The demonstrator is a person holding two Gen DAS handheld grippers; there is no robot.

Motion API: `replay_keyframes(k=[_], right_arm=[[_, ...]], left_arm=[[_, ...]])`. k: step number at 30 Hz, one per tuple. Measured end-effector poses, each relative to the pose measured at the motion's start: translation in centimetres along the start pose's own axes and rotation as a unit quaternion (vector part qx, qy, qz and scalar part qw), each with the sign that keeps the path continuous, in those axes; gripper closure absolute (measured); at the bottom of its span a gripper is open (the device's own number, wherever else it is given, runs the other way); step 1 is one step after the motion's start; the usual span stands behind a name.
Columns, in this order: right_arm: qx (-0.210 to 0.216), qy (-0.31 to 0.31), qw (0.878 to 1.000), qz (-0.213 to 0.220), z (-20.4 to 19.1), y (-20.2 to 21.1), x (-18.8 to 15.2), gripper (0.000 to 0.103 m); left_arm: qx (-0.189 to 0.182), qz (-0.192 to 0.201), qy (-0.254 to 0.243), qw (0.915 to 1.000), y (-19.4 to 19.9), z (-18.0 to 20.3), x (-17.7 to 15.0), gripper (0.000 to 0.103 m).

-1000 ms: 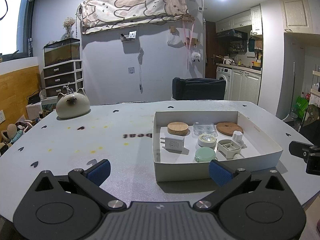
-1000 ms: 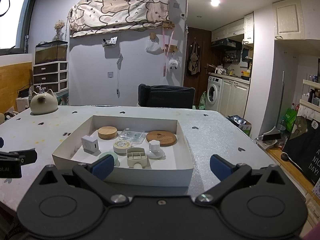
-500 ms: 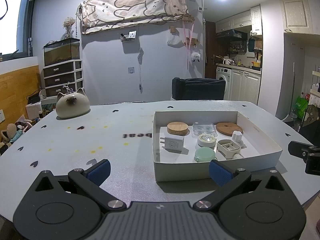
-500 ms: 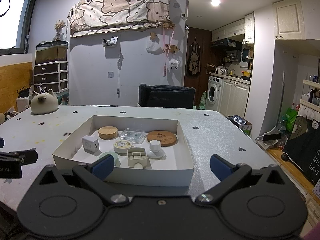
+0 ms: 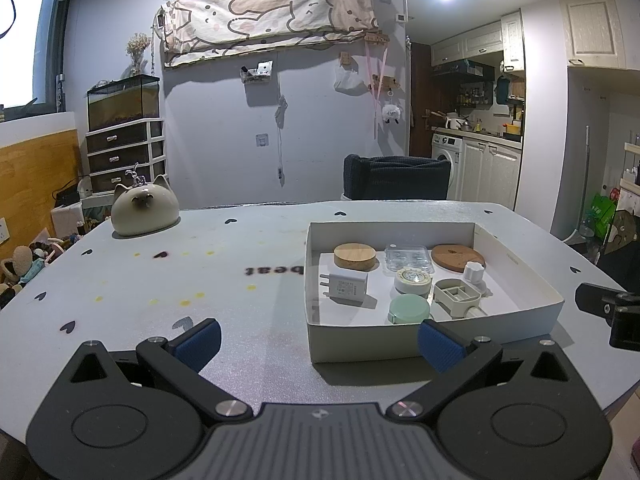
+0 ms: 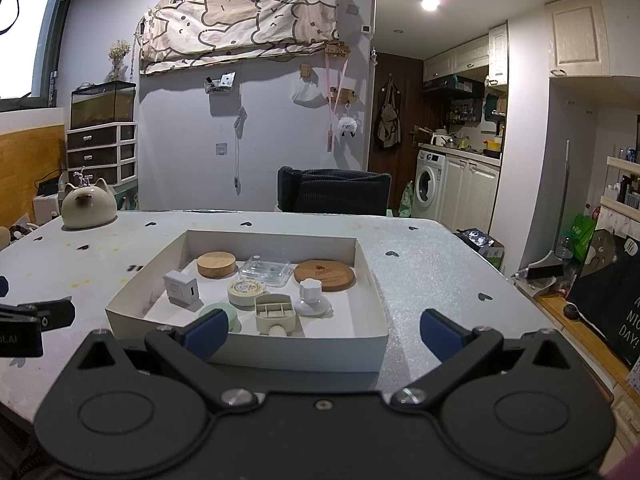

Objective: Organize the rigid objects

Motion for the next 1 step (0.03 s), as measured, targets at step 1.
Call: replay_keyframes(k=[1], right_arm=[[0.0, 0.0, 1.0, 0.0, 0.06, -0.02, 0.01, 0.0]], left_arm=[[0.0, 0.0, 0.0, 1.0, 0.01, 0.0, -0.01, 0.0]])
Point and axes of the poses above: each gripper's, at about its wrist camera, not at the fingertips, and y roughly against the way its jaws point, z to its right, x to its top, the point moved 6 cm from there along -y, roughly the way its jaws point, and after that the axes turned 15 degrees about x, right-handed, at the moved point
